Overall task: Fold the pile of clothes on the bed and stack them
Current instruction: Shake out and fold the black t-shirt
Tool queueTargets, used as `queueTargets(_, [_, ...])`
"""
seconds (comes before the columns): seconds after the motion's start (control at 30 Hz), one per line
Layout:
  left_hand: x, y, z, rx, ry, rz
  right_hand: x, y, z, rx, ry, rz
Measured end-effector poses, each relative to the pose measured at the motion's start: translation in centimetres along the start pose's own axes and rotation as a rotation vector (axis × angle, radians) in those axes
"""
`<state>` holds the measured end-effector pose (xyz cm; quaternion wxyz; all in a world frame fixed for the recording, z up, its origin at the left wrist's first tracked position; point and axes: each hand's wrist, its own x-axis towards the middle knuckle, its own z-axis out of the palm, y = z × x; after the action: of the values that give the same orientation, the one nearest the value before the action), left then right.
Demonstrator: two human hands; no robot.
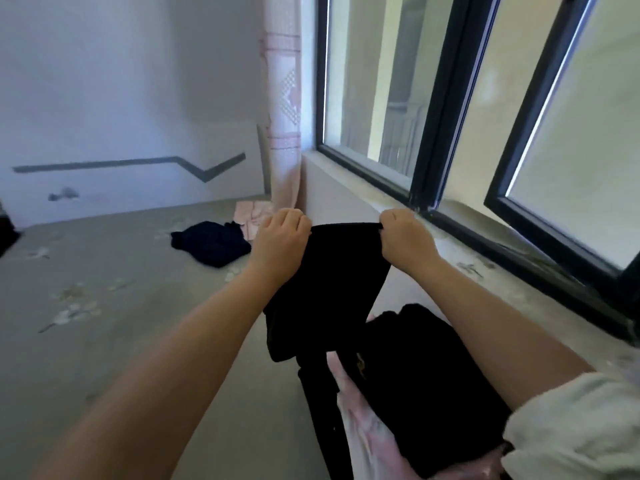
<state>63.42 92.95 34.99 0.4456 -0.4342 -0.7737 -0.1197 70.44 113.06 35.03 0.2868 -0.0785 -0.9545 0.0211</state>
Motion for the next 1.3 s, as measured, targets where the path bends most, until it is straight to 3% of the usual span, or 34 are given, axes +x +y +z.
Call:
queueTargets(0.13, [5.1,1.1,3.7,-0.005,0.032,0.021,4.0,5.3,-0.5,-0.005,0.052,0.0])
queueTargets(0.3, [3.8,9.1,7.8,-0.121,-0.07,0.086,-1.7,13.0,-0.7,-0.093,-0.129,-0.075])
queueTargets(0.4, [0.2,15.0,9.8,-0.307,-0.243,0.124,-9.7,16.6,0.2,-0.15,-0.257,-0.194])
queueTargets(0.47, [-2.6,18.6,11.2,-0.418,-0.452,0.142,-14.7,19.1,1.2,-0.176,-0.315,-0.256])
queueTargets(0.63, [-8.0,26.5,13.7,-0.422,-0.924,0.212,-21.6,22.3,3.8,-0.164,-0.524,-0.342])
queueTargets(0.77, [-9.0,28.2,14.0,-0.466,-1.012,0.249,-22.8,23.2,5.0,-0.104,-0.586,-0.269])
queueTargets(0.9, [-10.1,28.0,13.8,-0.42,-1.058,0.306,-23.4,23.8,6.3,-0.246,-0.829,-0.254])
queueTargets(1.0, [-10.6,28.0,13.0,-0.463,-0.805,0.228,-23.5,22.9,6.4,-0.228,-0.947,-0.23])
queueTargets(1.07, [-11.8,27.9,13.0,-0.518,-0.618,-0.007,-23.9,21.6,6.7,-0.132,-0.791,-0.206])
queueTargets(1.13, [-13.0,27.9,12.9,-0.54,-0.694,-0.297,-24.7,20.3,7.6,-0.003,-0.543,-0.195])
queueTargets(1.2, [-14.8,28.2,13.5,-0.441,-0.895,-0.412,-25.5,18.8,8.8,0.049,-0.64,-0.1])
queueTargets(1.3, [-16.6,28.7,13.8,-0.344,-1.094,-0.331,-27.0,17.7,11.3,0.007,-0.865,0.002])
